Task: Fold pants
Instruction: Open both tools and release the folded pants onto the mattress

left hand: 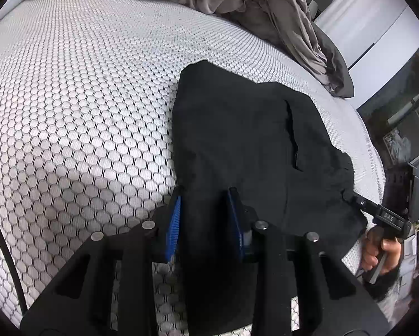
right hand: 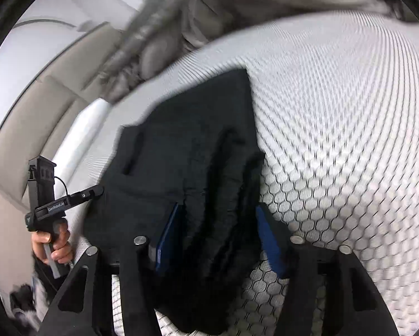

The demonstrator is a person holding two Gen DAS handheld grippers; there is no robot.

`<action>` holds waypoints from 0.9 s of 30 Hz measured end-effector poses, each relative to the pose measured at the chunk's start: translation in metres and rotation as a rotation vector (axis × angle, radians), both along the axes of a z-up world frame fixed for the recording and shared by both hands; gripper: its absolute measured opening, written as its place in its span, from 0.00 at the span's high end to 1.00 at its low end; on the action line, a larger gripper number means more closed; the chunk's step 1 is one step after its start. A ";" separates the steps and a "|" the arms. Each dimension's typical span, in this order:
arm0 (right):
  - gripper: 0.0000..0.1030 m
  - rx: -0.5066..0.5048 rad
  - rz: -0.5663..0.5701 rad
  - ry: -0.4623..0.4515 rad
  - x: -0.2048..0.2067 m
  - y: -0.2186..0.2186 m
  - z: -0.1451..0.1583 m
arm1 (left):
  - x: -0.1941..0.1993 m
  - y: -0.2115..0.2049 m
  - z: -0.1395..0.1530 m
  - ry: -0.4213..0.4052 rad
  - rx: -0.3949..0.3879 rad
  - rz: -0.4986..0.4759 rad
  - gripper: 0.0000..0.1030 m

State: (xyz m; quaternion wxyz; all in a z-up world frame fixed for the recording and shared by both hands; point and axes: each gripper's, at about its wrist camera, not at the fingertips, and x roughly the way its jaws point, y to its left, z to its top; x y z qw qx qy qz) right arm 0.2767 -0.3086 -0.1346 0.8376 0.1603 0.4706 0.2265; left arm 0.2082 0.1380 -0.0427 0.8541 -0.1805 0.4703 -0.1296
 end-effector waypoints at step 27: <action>0.00 -0.183 -0.071 -0.382 -0.069 0.028 0.086 | -0.103 -0.046 0.084 -0.371 0.350 0.123 0.01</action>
